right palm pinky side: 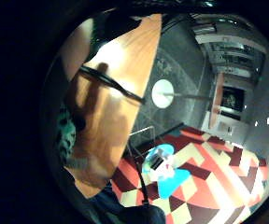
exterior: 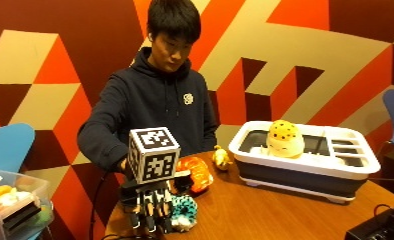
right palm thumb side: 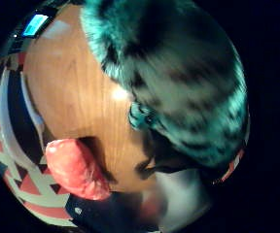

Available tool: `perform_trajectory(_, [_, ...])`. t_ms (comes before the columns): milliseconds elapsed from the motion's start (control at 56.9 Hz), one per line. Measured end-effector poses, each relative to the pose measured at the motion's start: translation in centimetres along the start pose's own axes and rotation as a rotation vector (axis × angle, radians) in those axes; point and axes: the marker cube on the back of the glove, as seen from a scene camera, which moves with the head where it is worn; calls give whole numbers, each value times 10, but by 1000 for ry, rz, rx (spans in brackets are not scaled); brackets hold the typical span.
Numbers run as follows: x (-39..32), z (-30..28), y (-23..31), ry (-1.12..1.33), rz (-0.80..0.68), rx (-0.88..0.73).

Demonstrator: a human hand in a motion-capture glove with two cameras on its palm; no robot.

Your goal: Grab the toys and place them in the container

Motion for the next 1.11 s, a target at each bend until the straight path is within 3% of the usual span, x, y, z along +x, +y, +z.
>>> perform_trajectory(158, [-7,-12,2,-181,-89,88])
perform_trajectory(334, [-24,-78,22,-320,-238,227])
perform_trajectory(562, [-93,-171,63,-418,-438,369])
perform_trajectory(756, [-161,-216,76,-438,-601,480])
perform_trajectory(861, [-213,-223,92,-491,-664,496])
perform_trajectory(966, [-242,-226,65,-552,-636,474])
perform_trajectory(1107, [-282,-206,46,-538,-590,335])
